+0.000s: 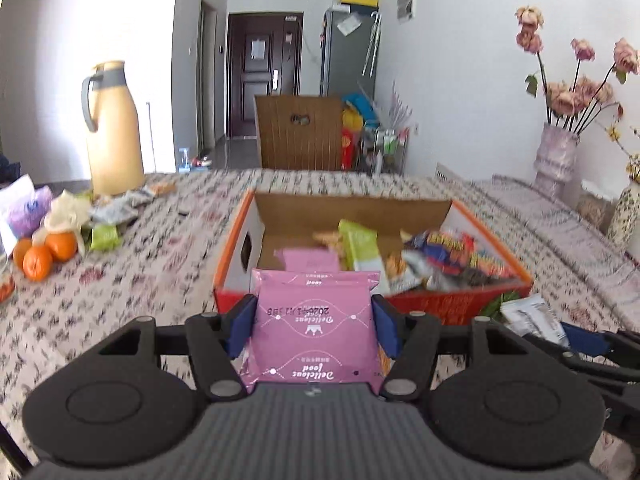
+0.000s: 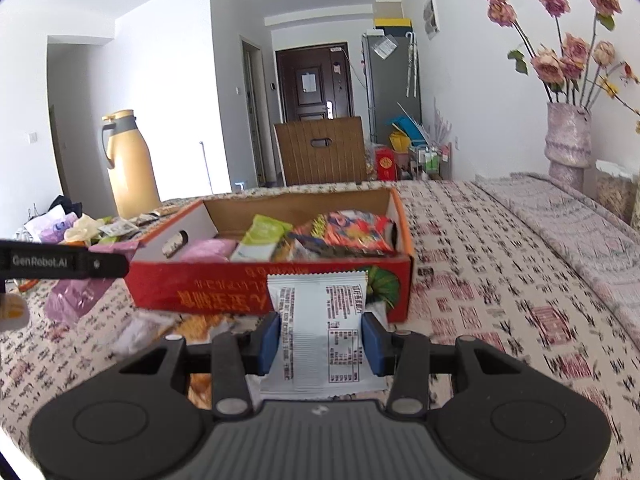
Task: Organize snacks
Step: 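Carry the white and pink packets over the box with both grippers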
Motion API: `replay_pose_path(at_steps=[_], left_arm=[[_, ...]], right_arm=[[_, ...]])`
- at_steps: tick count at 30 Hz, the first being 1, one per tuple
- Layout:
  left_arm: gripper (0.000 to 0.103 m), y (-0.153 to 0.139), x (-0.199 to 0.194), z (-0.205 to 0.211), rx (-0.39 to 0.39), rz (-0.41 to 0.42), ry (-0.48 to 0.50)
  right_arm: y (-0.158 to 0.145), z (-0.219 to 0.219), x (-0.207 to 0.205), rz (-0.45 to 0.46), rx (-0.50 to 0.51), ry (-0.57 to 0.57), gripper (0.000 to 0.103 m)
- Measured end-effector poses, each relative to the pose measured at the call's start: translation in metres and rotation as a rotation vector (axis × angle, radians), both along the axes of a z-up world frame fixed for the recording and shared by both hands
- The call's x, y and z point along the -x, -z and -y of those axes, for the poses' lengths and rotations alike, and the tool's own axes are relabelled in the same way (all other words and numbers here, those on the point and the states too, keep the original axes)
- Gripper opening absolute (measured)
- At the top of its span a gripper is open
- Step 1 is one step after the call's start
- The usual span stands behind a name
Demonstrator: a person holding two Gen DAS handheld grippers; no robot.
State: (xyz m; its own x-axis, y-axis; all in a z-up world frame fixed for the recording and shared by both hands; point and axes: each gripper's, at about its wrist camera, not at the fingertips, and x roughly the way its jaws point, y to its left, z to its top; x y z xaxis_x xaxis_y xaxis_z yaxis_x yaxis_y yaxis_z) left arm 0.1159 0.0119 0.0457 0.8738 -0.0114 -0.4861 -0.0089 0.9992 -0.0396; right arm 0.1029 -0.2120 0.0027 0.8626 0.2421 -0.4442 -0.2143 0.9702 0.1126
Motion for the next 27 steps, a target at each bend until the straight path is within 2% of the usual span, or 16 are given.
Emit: replay_pose_path(at_steps=[6, 15, 21, 27], left_arm=[[0.062, -0.015, -0.027, 0.003, -0.014, 0.042, -0.003], [0.063, -0.018, -0.076, 0.005, -0.015, 0.036, -0.008], [0.063, -0.010, -0.113, -0.001, -0.010, 0.022, -0.040], [0.063, 0.010, -0.134, -0.009, -0.002, 0.009, -0.067]], right_arm=[[-0.019, -0.012, -0.026, 0.057, -0.004, -0.014, 0.043], [-0.037, -0.039, -0.086, 0.096, 0.023, -0.042, 0.043], [-0.033, -0.057, -0.127, 0.071, 0.039, -0.039, 0.043], [-0.013, -0.065, -0.149, 0.048, 0.048, -0.030, 0.043]])
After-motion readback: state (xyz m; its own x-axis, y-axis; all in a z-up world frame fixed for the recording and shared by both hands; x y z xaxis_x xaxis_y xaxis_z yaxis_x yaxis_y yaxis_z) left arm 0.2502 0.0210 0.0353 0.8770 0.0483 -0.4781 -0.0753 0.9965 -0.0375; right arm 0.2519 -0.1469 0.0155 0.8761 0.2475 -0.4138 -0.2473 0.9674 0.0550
